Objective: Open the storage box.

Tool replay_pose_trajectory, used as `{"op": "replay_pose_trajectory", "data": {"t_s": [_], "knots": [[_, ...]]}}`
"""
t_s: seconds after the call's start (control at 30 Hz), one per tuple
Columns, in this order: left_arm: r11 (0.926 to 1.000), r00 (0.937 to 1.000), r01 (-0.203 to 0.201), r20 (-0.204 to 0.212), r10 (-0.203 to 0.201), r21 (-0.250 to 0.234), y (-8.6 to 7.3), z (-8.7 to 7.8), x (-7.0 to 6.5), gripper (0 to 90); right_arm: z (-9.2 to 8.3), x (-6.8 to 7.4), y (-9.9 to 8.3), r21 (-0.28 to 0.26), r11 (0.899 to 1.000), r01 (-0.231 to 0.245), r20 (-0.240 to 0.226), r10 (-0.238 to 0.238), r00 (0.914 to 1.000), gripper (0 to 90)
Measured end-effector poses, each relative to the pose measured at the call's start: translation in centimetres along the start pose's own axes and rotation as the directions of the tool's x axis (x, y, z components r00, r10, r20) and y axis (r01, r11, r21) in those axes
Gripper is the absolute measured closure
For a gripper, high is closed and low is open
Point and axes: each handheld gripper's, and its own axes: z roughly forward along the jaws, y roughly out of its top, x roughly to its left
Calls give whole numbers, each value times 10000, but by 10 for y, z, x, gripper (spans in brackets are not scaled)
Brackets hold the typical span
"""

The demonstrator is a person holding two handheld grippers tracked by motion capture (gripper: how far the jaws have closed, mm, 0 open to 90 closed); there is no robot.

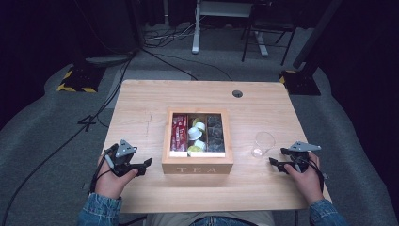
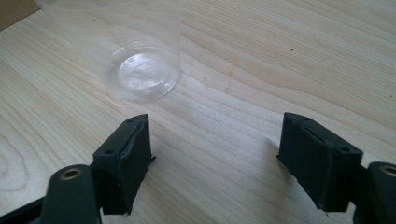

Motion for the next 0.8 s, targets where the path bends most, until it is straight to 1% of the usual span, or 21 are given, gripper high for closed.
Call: {"op": "replay_pose_trajectory", "data": {"t_s": [0.1,0.2,0.23,0.3,0.33,0.37,0.4,0.47,0.5,0.57,0.6,0.63,0.67,0.7,0.73,0.77,0.8], "knots": [[9999,10000,-21,86,23,-159,5,-10,-2,264,0,0,0,-9,10000,12,-15,-12,10000,251],[9998,9998,-11,188,15,-214,7,-13,-4,263,0,0,0,-9,10000,13,-15,-13,10000,251],[9996,9994,-14,339,23,-278,9,-14,-7,262,0,0,0,-9,10000,13,-15,-13,10000,251],[9993,9986,-152,496,169,-348,12,-16,-12,260,0,0,0,-8,10000,11,-20,-11,10000,251],[9993,9986,-152,496,169,-348,12,-16,-12,258,0,0,0,-8,10000,11,-20,-11,10000,251],[9988,9978,-206,622,233,-440,14,-16,-17,257,0,0,0,-11,10000,13,-20,-13,10000,251],[9988,9978,-206,622,233,-440,14,-16,-17,256,0,0,0,-11,10000,13,-20,-13,10000,251],[9981,9959,-194,872,245,-587,17,-14,-24,250,0,0,0,-9,10000,13,-19,-13,10000,251],[9977,9923,-171,1215,250,-656,18,-12,-31,244,0,0,0,-10,10000,14,-20,-14,10000,251],[9977,9880,-145,1524,245,-667,20,-9,-38,244,0,0,0,-16,10000,15,-36,-15,10000,251],[9977,9880,-145,1524,245,-667,20,-9,-38,243,0,0,0,-16,10000,15,-36,-15,10000,251],[9975,9858,-329,1621,428,-633,21,-7,-43,243,0,0,-1,-20,10000,25,-53,-26,10000,251],[9975,9858,-329,1621,428,-633,21,-7,-43,242,0,0,-1,-20,10000,25,-53,-26,10000,251],[9974,9852,-480,1620,562,-539,20,-3,-47,241,0,0,-1,-18,10000,23,-58,-23,10000,251],[9974,9852,-480,1620,562,-539,20,-3,-47,241,0,0,-1,-18,10000,23,-58,-23,10000,251],[9974,9861,-623,1521,673,-374,18,2,-48,242,0,0,-1,-18,10000,26,-57,-27,10000,251],[9974,9861,-623,1521,673,-374,18,2,-48,245,0,0,-1,-18,10000,26,-57,-27,10000,251]]}}
